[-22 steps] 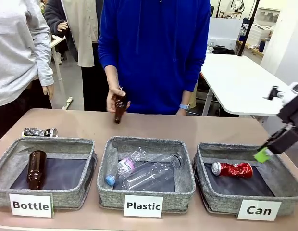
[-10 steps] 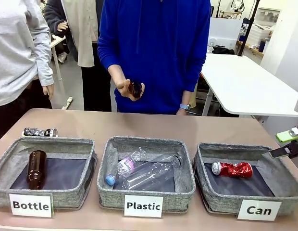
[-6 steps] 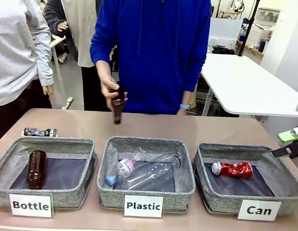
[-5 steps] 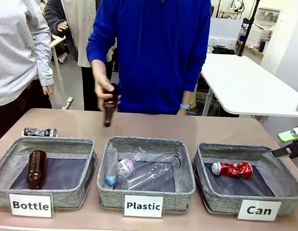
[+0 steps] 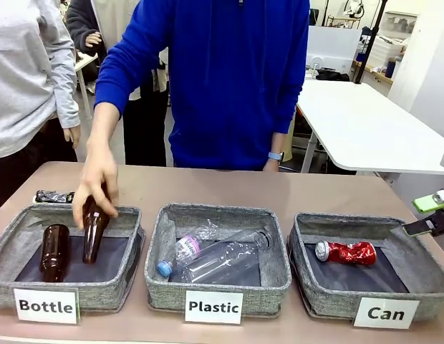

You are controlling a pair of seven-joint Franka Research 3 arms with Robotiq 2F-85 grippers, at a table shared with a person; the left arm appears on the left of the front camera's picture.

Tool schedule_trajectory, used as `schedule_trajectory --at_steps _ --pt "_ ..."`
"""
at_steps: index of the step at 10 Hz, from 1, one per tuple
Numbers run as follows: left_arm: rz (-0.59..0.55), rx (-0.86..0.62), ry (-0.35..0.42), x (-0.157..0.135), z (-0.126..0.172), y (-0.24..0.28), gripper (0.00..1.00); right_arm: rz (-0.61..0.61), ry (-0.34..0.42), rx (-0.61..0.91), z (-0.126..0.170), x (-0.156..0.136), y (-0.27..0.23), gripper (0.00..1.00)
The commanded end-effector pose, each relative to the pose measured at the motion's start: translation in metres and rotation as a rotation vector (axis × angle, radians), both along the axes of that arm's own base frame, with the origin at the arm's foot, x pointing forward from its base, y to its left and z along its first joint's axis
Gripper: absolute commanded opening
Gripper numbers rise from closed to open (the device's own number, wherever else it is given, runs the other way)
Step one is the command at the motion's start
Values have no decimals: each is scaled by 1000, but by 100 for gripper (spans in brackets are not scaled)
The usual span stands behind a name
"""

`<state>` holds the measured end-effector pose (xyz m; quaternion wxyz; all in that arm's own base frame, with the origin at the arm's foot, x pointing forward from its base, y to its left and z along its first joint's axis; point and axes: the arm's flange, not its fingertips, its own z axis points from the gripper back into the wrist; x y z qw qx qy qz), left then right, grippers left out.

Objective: Sort the can waste into the basket.
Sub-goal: Pick up the can waste from the table and place it in the right Fabric basket.

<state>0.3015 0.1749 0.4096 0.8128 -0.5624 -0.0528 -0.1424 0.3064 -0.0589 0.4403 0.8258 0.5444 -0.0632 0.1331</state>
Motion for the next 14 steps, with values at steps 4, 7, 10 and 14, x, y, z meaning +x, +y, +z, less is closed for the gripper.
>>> schedule_trajectory --at_steps 4,7,10,14 --pt "276 -164 -64 -89 -8 130 100 18 -12 -6 2 -1 -4 100" --pt "359 -182 -74 -87 -12 131 100 18 -12 -6 2 -1 -4 100" --pt "321 -127 -108 -71 -1 111 100 18 -12 -6 2 -1 -4 100" --pt "57 246 -226 -10 49 18 100 18 -12 -6 2 -1 -4 100"
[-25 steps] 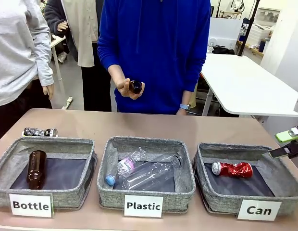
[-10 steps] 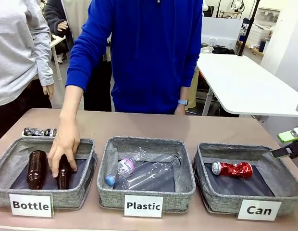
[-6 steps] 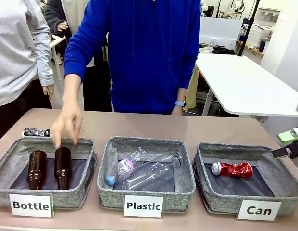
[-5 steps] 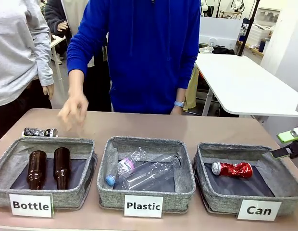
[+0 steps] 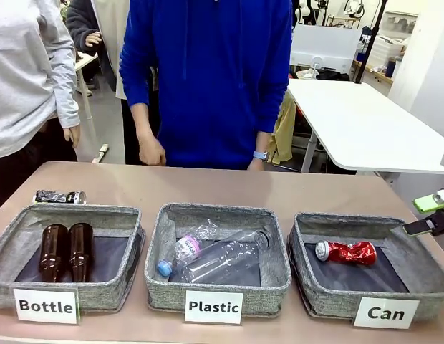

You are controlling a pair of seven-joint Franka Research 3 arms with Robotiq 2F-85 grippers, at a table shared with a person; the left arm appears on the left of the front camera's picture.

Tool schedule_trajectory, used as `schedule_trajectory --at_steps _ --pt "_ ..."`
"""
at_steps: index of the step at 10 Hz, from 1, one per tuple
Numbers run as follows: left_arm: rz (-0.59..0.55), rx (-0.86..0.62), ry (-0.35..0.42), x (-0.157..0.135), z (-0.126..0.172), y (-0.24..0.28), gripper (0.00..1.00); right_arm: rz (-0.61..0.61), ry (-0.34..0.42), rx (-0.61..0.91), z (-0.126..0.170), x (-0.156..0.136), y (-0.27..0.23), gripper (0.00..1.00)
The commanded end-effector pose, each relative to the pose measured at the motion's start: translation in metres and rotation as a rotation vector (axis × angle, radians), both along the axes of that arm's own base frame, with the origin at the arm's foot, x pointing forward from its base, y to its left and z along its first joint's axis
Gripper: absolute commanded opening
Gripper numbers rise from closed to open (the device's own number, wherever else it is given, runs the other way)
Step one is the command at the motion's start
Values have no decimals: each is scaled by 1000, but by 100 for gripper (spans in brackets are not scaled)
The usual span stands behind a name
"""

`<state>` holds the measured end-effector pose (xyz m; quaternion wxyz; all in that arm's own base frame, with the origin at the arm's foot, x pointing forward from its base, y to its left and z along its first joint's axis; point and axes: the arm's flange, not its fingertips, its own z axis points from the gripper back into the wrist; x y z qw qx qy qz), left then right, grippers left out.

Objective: Sort the can waste into the basket.
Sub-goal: Pick up the can waste from the table and place it in the right Fabric basket.

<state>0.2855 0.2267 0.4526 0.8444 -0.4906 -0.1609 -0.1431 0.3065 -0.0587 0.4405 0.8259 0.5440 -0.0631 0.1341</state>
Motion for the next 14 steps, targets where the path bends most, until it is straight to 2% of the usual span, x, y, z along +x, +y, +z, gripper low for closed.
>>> schedule_trajectory --at_steps 1,3,4,6,7,8,9,11,12,13,14 --pt "-88 238 -29 24 16 -61 100 16 -11 -5 1 -1 -4 100" --pt "-43 427 -68 62 32 -115 100 16 -11 -5 1 -1 -4 100" --pt "-74 504 -101 82 37 -142 100 16 -11 -5 1 -1 -4 100" --pt "-39 635 -133 121 35 -175 100 16 -11 -5 1 -1 -4 100" --pt "-55 694 -213 139 32 -188 100 16 -11 -5 1 -1 -4 100" --pt "-140 735 -343 155 29 -198 100 16 -11 -5 1 -1 -4 100" --pt "-156 767 -393 167 27 -204 100 16 -11 -5 1 -1 -4 100" --pt "-171 732 -387 186 25 -210 100 16 -11 -5 1 -1 -4 100" --pt "-104 633 -309 181 34 -207 100 16 -11 -5 1 -1 -4 100" --pt "-165 768 -380 179 24 -219 100 16 -11 -5 1 -1 -4 100" --pt "-165 768 -380 179 24 -219 100 16 -11 -5 1 -1 -4 100"
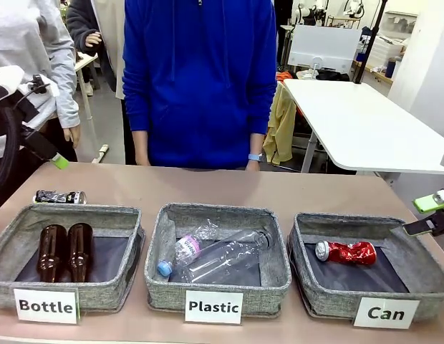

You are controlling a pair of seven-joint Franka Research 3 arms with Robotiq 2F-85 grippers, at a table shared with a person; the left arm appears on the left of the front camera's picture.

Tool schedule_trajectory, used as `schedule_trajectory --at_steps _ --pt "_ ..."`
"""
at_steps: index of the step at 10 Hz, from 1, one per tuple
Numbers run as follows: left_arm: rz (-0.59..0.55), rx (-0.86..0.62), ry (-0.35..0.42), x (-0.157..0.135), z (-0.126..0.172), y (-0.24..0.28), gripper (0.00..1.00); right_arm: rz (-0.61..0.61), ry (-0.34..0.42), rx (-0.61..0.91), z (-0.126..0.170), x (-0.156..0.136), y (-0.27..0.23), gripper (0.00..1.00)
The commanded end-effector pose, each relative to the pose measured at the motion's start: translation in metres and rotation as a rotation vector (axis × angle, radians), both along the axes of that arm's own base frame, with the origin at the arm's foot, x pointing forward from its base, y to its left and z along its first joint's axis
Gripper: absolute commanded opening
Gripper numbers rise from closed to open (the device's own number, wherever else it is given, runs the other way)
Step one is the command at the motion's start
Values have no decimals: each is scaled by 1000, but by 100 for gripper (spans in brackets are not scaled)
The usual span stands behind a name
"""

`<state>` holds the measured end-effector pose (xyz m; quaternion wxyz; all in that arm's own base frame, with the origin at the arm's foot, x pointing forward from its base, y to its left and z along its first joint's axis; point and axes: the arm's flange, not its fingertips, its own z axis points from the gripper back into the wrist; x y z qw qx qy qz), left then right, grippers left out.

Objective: Sort the can waste into the basket.
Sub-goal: Pick up the can waste from the table and place it in the right Fabric basket.

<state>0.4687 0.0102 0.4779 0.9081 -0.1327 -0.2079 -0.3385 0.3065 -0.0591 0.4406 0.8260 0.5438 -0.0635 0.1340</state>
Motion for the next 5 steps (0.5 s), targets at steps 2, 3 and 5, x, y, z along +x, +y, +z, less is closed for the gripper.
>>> schedule_trajectory --at_steps 2,3,5 --pt "-10 32 -15 -4 -1 -3 100 17 -11 -5 1 -1 -4 100" --pt "-5 7 -2 0 0 -1 100 17 -11 -5 1 -1 -4 100" --pt "-201 201 -64 32 0 -11 100 17 -11 -5 1 -1 -4 100"
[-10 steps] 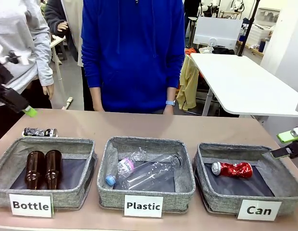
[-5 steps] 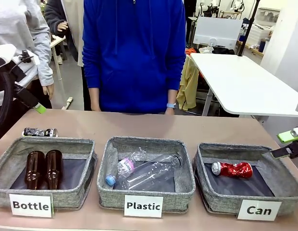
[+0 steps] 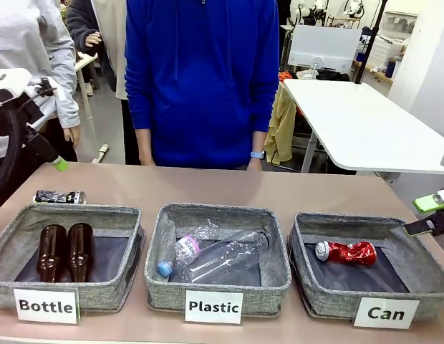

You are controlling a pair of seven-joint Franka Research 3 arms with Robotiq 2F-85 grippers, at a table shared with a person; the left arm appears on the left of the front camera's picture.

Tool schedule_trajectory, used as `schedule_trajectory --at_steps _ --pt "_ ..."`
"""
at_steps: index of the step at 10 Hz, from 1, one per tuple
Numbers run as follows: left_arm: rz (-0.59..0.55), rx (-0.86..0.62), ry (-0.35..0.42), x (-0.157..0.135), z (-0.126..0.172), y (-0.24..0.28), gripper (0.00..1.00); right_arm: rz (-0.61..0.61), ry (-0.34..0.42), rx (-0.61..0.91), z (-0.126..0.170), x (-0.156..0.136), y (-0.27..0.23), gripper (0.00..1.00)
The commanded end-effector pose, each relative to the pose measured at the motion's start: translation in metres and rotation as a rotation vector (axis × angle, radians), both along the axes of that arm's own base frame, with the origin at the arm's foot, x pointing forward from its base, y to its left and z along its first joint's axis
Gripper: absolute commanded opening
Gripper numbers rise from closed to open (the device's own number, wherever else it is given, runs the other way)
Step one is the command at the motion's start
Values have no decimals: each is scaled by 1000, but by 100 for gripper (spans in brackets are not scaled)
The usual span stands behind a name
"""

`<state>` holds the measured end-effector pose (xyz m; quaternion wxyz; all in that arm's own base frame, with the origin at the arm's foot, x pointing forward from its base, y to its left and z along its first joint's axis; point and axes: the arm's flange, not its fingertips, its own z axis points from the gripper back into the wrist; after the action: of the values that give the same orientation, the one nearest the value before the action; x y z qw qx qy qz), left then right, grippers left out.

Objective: Sort the can waste into the basket.
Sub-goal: Pick up the can waste from the table and place it in the right Fabric basket.

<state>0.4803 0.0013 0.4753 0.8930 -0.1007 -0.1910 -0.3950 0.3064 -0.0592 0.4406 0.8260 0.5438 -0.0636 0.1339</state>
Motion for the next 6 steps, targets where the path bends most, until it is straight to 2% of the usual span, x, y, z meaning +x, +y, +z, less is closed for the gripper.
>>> schedule_trajectory --at_steps 1,2,3,4,5,6 --pt "-246 235 -118 28 5 -3 100 17 -10 -5 1 -1 -3 100" --pt "-403 312 -181 33 2 -5 100 17 -10 -5 1 -1 -3 100" --pt "-428 399 -238 38 -4 -4 100 17 -10 -5 1 -1 -3 100" --pt "-501 463 -235 46 -13 -3 100 17 -10 -5 1 -1 -3 100" --pt "-538 501 -181 55 -22 -4 100 17 -10 -5 1 -1 -3 100" --pt "-580 498 -176 64 -31 -8 100 17 -10 -5 1 -1 -3 100"
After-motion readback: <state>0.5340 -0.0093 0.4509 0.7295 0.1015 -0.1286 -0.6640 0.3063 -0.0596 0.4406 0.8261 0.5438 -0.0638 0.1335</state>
